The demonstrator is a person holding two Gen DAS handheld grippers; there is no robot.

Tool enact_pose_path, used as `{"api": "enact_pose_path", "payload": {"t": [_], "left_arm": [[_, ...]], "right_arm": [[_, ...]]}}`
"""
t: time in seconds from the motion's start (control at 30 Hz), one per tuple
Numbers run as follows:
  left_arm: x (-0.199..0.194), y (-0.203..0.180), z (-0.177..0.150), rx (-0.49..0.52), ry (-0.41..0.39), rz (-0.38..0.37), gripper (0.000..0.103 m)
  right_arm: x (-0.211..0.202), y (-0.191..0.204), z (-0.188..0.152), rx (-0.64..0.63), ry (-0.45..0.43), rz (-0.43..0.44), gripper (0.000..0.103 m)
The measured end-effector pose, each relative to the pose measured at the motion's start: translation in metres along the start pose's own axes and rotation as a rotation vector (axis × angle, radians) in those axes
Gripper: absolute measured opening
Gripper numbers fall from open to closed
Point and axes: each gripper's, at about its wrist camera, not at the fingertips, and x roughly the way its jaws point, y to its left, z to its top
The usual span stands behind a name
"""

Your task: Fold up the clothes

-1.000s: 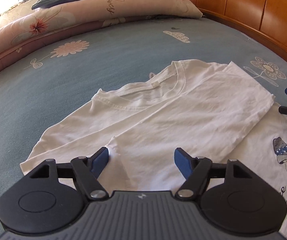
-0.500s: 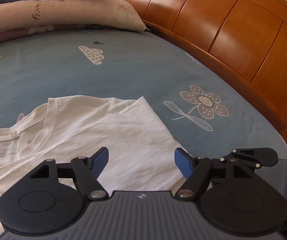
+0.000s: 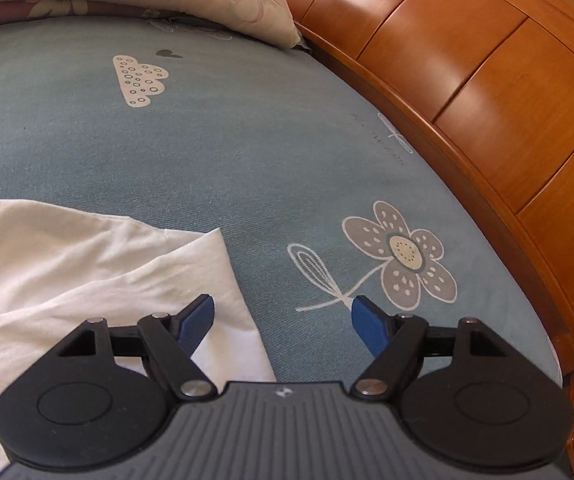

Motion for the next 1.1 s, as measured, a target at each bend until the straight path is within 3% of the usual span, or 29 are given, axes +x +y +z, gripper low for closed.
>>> {"api": "enact_pose_path", "payload": {"t": [0.13, 0.2, 0.3, 0.53, 0.87, 0.97, 1.1], "left_arm": [[-0.018, -0.011, -0.018, -0.007, 0.037, -0.050, 0.077], [-0.019, -0.012, -0.027, -0.031, 0.071, -0.080, 0.077], [-0.001, -0.010, -0.031, -0.042, 0.085, -0.063, 0.077], [0.014, -0.012, 0.004, -0.042, -0.014, -0.011, 0.076], [0.052, 0.001, 0.024, -0.015, -0.048, 0.071, 0.076], [0.045, -0.004, 0.030, -0.014, -0.045, 0.094, 0.076], [0.015, -0.006, 0.022, 0.049, -0.032, 0.071, 0.077]], "right_arm": [[-0.013, -0.014, -0.001, 0.071, -0.051, -0.006, 0.041], [-0.015, -0.022, -0.001, 0.113, -0.063, -0.013, 0.041], [-0.015, -0.028, -0.003, 0.160, -0.062, -0.019, 0.042], [-0.010, -0.030, -0.008, 0.144, -0.038, -0.052, 0.042], [-0.007, -0.033, -0.010, 0.145, -0.024, -0.068, 0.042], [-0.008, -0.033, -0.009, 0.148, -0.034, -0.067, 0.044], [-0.010, -0.034, -0.007, 0.164, -0.045, -0.062, 0.044]]}}
